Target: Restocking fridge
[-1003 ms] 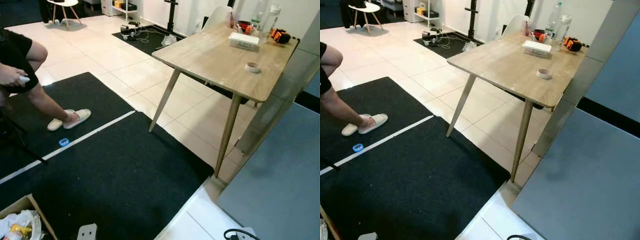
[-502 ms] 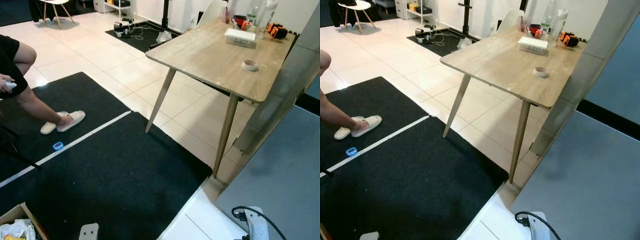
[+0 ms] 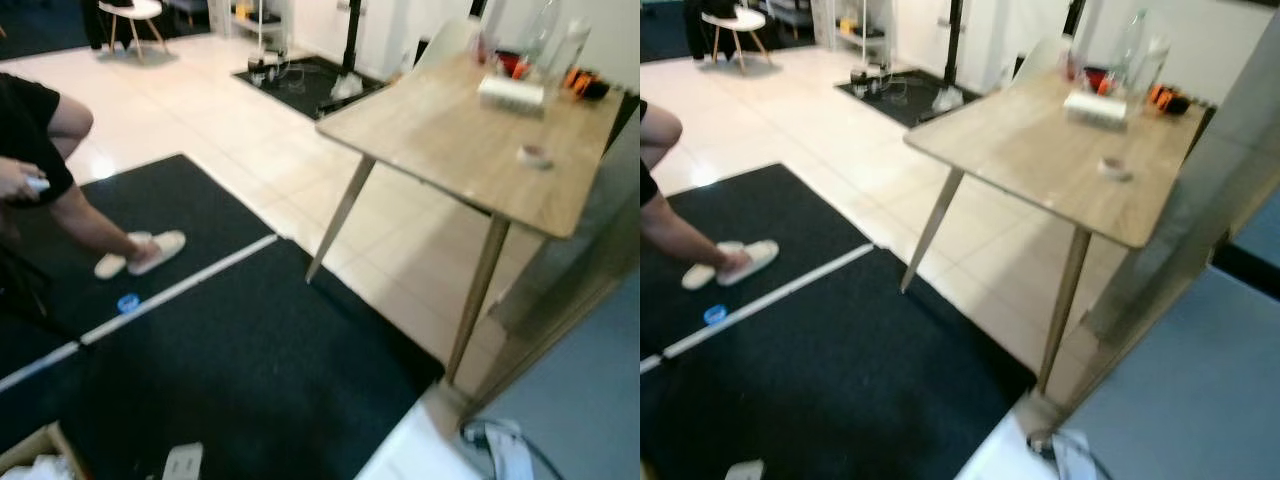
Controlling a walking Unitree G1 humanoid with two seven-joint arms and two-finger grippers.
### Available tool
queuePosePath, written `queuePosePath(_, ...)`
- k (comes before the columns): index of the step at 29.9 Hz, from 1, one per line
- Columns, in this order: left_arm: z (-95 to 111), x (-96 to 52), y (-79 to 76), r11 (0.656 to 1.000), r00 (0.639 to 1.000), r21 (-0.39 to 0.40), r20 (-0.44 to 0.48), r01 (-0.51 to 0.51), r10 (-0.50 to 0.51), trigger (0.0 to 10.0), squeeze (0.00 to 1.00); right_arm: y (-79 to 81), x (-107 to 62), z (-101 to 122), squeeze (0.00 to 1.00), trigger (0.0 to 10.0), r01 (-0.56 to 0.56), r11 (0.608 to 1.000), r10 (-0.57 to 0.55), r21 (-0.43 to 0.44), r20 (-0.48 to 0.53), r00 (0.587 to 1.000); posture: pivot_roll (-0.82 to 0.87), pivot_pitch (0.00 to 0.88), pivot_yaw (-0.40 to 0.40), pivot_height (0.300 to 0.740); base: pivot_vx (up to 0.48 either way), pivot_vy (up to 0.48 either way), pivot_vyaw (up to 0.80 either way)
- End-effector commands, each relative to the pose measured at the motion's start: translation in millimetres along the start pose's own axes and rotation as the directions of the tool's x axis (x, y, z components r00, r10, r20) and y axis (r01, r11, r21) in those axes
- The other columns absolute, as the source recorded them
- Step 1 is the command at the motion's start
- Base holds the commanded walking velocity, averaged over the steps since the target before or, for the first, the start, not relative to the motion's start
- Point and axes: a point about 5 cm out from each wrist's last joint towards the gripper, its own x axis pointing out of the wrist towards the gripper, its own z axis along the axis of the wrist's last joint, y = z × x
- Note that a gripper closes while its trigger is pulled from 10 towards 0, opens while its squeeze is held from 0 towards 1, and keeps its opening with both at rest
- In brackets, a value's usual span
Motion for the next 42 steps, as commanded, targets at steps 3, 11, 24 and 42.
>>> queuePosePath(3, -10, -0.9, -2.9, 1.000, 0.999, -0.006, -0.037, 0.007, -0.007, 10.0, 0.00, 0.0, 0.3, 2, 0.00, 10.0, -0.002, 1.000, 0.002, 0.000, 0.004, 1.000, 0.04, 0.003, -0.091, 0.740, 0.311, 0.000, 0.00)
queuePosePath(11, -9, -0.5, -3.5, 1.000, 0.999, -0.008, -0.035, 0.006, -0.007, 10.0, 0.00, -0.1, -0.6, -3, 0.00, 10.0, -0.008, 1.000, 0.008, -0.004, -0.003, 1.000, 0.04, 0.003, -0.091, 0.740, 0.311, 0.000, 0.00)
queuePosePath(24, 21, 3.3, 2.5, 0.994, 0.993, -0.075, 0.083, -0.079, 0.086, 10.0, 0.00, -15.2, -4.0, -7, 0.00, 10.0, -0.004, 0.999, 0.004, -0.037, -0.017, 1.000, 0.07, 0.000, -0.099, 0.740, 0.312, 0.000, 0.00)
queuePosePath(42, 57, -0.4, 25.7, 0.991, 0.982, -0.107, 0.159, -0.083, 0.100, 10.0, 0.00, 8.1, 0.4, -4, 0.00, 10.0, -0.031, 0.999, 0.030, -0.028, -0.022, 0.999, 0.05, 0.004, -0.091, 0.740, 0.312, 0.000, 0.00)
